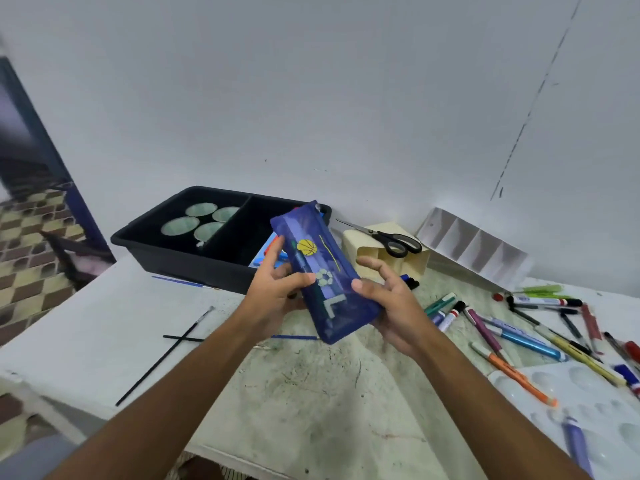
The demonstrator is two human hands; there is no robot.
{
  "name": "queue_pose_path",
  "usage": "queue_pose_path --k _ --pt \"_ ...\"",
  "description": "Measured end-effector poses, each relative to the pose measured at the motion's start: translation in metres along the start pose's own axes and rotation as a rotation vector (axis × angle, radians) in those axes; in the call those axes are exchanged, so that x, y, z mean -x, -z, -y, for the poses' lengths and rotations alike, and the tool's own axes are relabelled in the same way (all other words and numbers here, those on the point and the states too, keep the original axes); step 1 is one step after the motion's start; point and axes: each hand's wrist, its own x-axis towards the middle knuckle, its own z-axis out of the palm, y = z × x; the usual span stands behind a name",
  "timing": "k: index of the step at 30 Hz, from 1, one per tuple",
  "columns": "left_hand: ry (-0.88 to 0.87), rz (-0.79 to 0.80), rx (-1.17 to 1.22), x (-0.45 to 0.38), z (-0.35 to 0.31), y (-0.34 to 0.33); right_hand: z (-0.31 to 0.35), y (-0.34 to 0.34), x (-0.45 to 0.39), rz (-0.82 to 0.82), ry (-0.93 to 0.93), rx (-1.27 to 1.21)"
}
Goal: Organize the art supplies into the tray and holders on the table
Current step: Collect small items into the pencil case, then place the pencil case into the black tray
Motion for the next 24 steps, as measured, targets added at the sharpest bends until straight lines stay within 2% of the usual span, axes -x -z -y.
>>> queue_pose_path --k 6,10,16,24 --pt "0.109 0.02 -0.144 -0.008 -0.03 0.017 0.023 -0.017 -0.042 0.25 -0.107 0.281" --pt "0.16 0.023 -0.195 -0.02 -0.051 0.035 0.024 -0.035 -0.069 0.298 -0.162 0.236" --pt "0.241 0.054 -0.253 -0.048 -0.066 0.066 0.013 -0.049 -0.098 0.244 -0.155 0.252" --pt "0.342 0.211 -0.39 -0.129 -0.076 0.103 -0.001 -0.062 -0.148 -0.038 -0.138 0.36"
